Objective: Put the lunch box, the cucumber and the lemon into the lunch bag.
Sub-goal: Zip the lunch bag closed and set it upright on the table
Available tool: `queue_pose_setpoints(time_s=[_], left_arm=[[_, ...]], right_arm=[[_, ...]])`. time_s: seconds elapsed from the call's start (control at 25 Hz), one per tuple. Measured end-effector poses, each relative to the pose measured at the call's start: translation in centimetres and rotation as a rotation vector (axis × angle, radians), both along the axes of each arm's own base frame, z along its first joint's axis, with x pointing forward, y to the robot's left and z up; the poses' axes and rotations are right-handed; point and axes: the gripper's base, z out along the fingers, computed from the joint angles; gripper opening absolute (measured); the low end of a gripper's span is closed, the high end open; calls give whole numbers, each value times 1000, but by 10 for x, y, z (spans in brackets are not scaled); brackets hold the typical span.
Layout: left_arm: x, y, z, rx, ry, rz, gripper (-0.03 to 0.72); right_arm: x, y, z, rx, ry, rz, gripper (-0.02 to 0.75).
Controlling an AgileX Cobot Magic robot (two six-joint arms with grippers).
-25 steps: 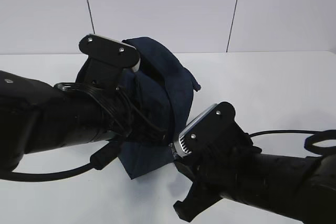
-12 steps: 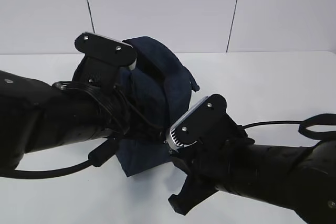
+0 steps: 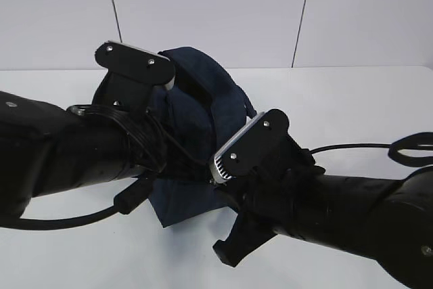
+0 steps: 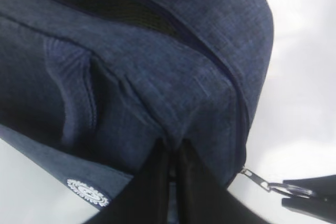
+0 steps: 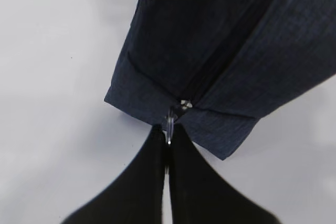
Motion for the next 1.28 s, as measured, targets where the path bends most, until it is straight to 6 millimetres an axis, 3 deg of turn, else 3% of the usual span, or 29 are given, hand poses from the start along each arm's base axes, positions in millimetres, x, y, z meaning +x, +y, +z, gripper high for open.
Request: queue_pose_setpoints(time_s=[1.28], left_arm=[[0, 0, 0, -5, 8, 11, -7]], right_arm=[[11, 2, 17, -55, -117, 4, 8]])
